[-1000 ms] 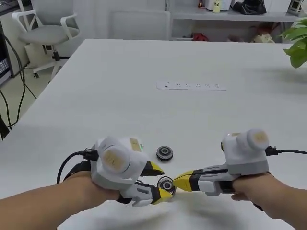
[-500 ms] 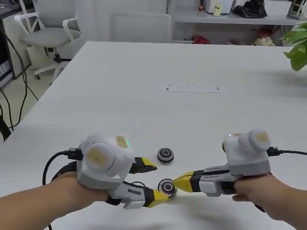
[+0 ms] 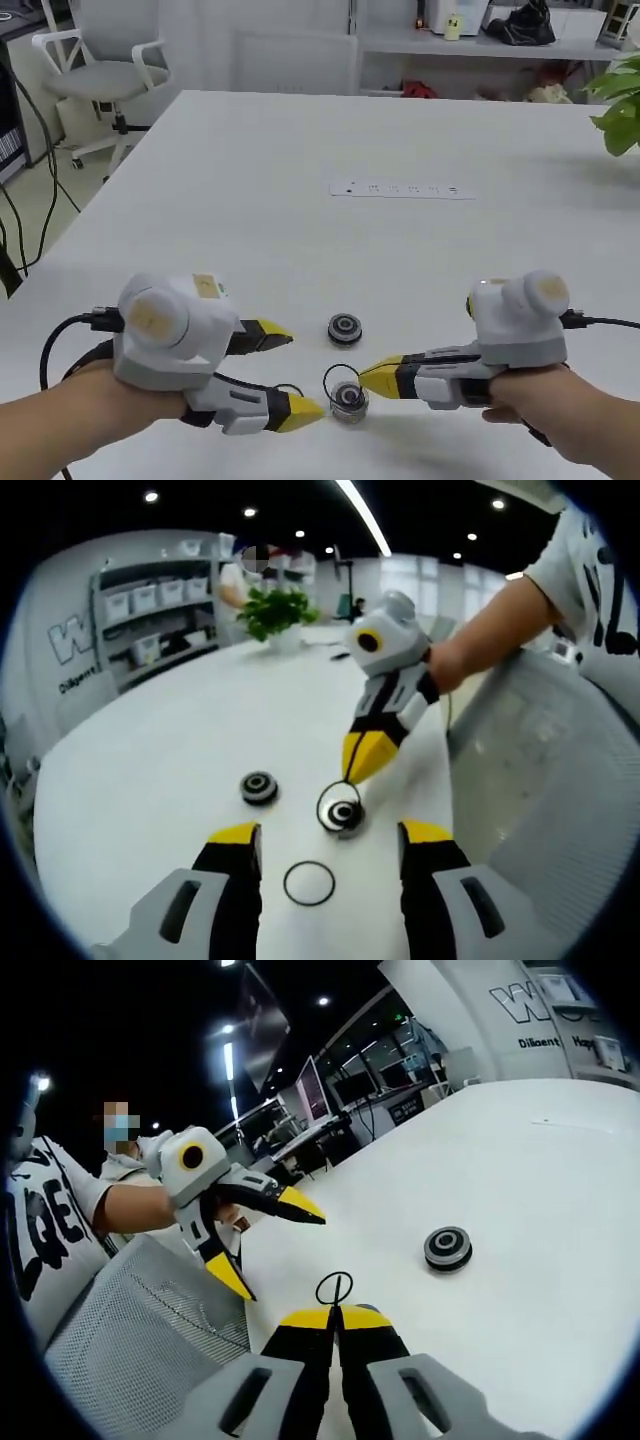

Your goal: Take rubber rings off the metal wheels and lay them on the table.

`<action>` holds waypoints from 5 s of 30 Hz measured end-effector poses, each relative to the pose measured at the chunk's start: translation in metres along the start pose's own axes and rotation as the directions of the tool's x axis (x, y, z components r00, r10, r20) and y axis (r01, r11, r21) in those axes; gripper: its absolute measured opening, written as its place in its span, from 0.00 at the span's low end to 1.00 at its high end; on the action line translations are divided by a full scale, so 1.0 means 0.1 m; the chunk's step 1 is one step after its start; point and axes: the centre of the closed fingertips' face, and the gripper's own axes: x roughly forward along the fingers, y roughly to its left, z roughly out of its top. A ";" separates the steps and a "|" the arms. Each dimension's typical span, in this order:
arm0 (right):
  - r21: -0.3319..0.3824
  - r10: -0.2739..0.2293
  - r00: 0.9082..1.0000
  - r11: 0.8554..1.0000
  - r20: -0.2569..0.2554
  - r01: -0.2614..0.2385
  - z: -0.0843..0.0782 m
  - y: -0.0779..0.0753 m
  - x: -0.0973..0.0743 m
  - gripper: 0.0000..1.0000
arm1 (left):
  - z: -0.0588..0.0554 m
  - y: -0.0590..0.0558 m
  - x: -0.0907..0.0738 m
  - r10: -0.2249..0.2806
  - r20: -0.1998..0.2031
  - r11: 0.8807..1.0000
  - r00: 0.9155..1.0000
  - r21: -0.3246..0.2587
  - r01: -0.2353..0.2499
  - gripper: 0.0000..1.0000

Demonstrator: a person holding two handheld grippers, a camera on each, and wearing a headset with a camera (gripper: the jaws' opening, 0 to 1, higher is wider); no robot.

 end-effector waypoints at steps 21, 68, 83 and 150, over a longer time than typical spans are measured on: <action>0.005 0.041 0.998 0.999 0.043 -0.041 0.18 0.13 0.13 0.00 | -0.11 0.20 -0.28 0.073 0.030 0.996 0.997 -0.061 -0.071 0.63; -0.001 0.033 0.999 0.999 0.040 -0.033 0.19 0.19 0.57 0.00 | -0.38 0.40 -0.66 0.168 0.009 0.978 0.986 -0.131 -0.165 0.68; 0.001 -0.016 1.000 1.000 0.027 0.016 0.11 0.14 0.70 0.00 | -0.39 0.39 -0.68 0.172 0.010 0.976 0.985 -0.140 -0.169 0.68; -0.217 -0.056 0.998 0.974 0.034 0.062 0.27 0.16 0.43 0.36 | -0.28 0.41 -0.58 0.153 0.013 0.980 0.988 -0.128 -0.150 0.68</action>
